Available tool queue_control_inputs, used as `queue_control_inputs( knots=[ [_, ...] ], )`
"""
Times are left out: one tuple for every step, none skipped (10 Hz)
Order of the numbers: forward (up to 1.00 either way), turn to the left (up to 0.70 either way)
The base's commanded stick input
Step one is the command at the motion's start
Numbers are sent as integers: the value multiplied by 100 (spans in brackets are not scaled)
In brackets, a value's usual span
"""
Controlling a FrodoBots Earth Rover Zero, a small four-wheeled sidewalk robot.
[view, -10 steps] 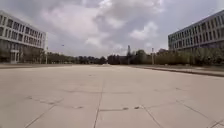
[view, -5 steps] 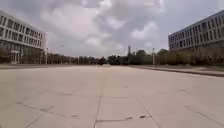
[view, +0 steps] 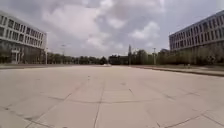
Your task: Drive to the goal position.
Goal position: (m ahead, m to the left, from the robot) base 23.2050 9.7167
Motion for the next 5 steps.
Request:
queue_control_inputs(
  knots=[
    [50,-2],
    [50,-2],
    [50,-2],
    [50,-2],
    [50,-2]
  ],
)
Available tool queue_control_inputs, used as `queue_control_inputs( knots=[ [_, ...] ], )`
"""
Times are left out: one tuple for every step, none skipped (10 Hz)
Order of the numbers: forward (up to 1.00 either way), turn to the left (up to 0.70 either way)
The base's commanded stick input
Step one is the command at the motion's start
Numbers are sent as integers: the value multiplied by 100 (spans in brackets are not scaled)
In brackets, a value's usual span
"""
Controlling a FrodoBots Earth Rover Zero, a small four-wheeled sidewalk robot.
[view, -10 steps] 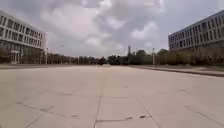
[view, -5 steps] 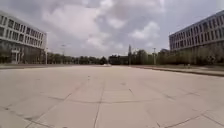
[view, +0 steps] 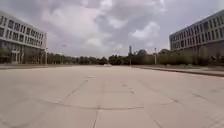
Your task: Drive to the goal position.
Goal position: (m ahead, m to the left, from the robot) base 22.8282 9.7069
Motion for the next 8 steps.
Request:
queue_control_inputs(
  knots=[
    [50,-2],
    [50,-2],
    [50,-2],
    [50,-2],
    [50,-2],
    [50,-2],
    [50,-2],
    [50,-2]
  ],
)
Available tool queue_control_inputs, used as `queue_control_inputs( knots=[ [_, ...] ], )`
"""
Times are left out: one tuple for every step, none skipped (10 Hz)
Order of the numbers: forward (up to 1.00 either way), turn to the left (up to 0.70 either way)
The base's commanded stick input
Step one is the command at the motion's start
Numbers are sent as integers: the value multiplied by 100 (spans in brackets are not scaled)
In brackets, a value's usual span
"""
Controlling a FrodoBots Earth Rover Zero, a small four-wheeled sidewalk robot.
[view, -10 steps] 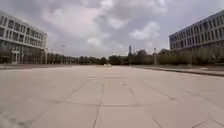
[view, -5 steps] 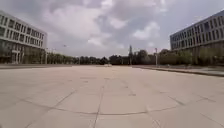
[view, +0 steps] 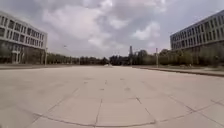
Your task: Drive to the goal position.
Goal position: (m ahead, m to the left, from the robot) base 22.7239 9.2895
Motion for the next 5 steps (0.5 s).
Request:
queue_control_inputs(
  knots=[
    [50,-2],
    [50,-2],
    [50,-2],
    [50,-2],
    [50,-2]
  ],
)
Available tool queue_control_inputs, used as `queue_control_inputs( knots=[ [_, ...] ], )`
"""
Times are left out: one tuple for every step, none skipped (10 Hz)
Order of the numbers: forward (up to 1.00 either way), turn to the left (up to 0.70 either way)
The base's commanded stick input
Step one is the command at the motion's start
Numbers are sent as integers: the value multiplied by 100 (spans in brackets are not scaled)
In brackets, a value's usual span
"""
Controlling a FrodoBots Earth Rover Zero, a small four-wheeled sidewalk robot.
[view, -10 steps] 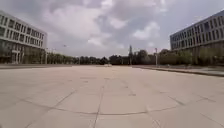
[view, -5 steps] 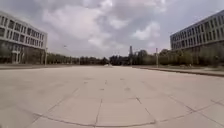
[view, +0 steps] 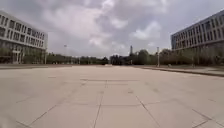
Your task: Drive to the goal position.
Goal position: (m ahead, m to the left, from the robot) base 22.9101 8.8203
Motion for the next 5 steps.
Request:
queue_control_inputs(
  knots=[
    [50,-2],
    [50,-2],
    [50,-2],
    [50,-2],
    [50,-2]
  ],
)
